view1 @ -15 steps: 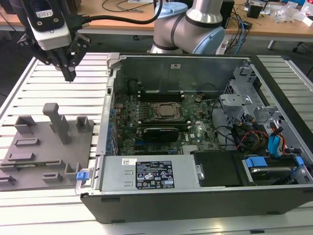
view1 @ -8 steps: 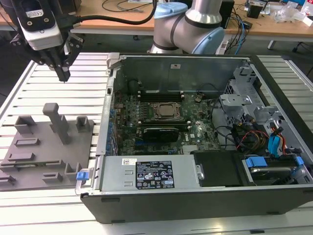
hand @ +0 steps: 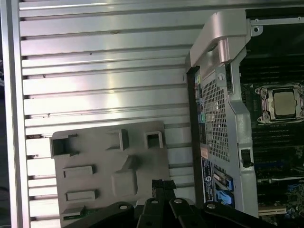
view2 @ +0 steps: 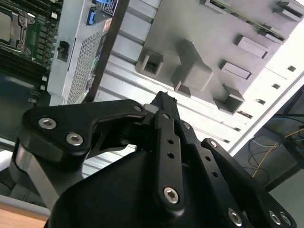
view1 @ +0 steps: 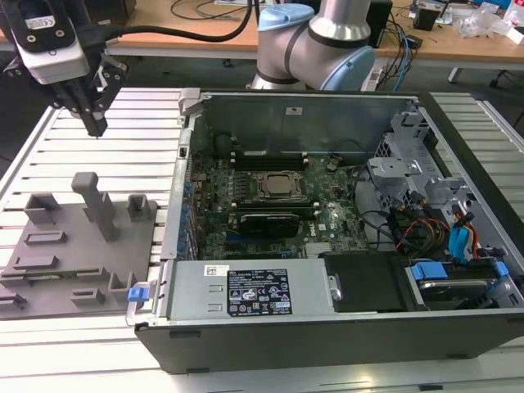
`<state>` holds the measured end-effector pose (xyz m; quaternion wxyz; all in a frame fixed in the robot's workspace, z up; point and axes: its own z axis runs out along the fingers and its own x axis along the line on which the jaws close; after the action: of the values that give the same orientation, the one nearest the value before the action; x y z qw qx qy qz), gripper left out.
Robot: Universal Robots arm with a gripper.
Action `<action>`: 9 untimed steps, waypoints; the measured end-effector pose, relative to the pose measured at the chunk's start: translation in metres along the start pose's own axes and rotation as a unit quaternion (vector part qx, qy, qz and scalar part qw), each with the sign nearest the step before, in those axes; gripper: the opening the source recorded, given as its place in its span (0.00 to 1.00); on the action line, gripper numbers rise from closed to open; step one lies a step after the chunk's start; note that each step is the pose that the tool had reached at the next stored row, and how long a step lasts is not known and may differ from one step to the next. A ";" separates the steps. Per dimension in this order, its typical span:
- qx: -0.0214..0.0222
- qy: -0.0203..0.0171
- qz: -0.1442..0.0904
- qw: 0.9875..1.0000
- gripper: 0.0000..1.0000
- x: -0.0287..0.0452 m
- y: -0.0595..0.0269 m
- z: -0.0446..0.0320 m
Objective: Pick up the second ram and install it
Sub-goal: 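Reach for the second ram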
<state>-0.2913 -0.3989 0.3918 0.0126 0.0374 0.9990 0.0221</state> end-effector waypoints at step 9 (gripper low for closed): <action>0.000 0.000 0.000 1.000 0.11 0.0244 -0.0018 -0.0002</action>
<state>-0.3158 -0.3989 0.3913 0.0126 0.0374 0.9990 0.0221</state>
